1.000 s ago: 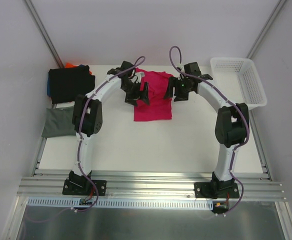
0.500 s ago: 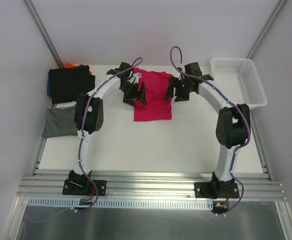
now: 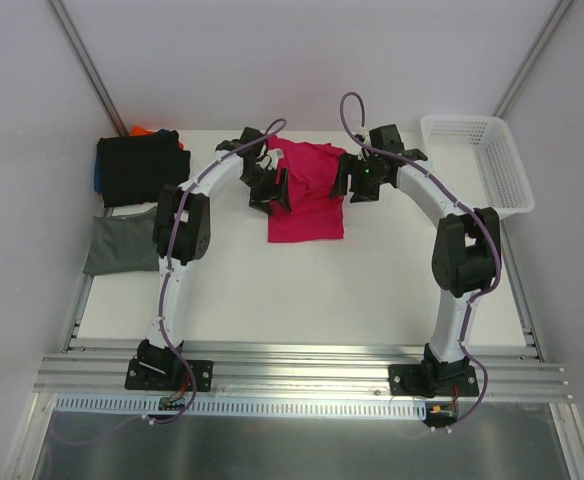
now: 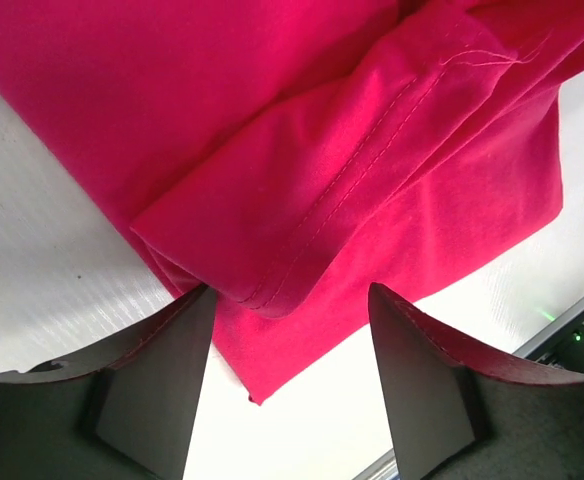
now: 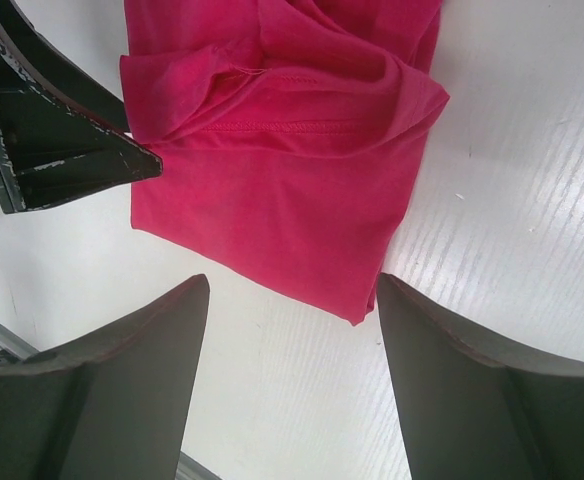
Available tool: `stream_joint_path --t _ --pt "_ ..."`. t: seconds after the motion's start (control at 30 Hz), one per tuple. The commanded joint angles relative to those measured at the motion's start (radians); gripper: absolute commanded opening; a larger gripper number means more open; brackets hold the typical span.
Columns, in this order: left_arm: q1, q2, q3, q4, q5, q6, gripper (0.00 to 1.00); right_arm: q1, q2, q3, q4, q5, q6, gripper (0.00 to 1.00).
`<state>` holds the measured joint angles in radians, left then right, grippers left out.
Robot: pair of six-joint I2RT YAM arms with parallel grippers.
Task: Fold and stack the t-shirts
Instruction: Fold the tshirt
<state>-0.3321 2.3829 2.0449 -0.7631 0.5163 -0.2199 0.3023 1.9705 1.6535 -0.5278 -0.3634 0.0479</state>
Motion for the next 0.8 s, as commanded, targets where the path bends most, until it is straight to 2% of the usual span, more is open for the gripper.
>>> stream_joint_path --t 0.0,0.17,0.27,0.37,0.4,0.43,0.5,0.77 --pt "0.005 -0.014 0.04 -0.004 0.021 0.007 0.62 -0.006 -0.059 0.008 0.022 0.007 -0.008 0.72" --pt "0.004 -0.013 0.041 0.001 0.014 0.002 0.62 -0.003 -0.058 0.009 0.028 0.009 -0.008 0.72" --pt "0.004 -0.004 0.047 0.002 0.014 0.004 0.55 -0.003 -0.058 0.012 0.029 0.012 -0.006 0.72" --pt "0.005 0.001 0.054 0.005 0.008 0.002 0.37 -0.002 -0.056 0.009 0.028 0.014 -0.011 0.72" --pt "0.005 0.002 0.054 0.005 0.004 0.001 0.25 0.0 -0.058 0.005 0.028 0.017 -0.013 0.72" --pt "0.004 -0.001 0.054 0.004 0.002 -0.001 0.17 -0.002 -0.055 0.005 0.026 0.017 -0.011 0.72" --pt "0.005 -0.004 0.054 0.007 -0.002 -0.006 0.08 -0.002 -0.055 0.003 0.029 0.014 -0.011 0.72" --pt "0.01 -0.034 0.049 0.005 -0.001 -0.006 0.02 0.008 -0.047 0.022 0.034 0.017 -0.008 0.72"
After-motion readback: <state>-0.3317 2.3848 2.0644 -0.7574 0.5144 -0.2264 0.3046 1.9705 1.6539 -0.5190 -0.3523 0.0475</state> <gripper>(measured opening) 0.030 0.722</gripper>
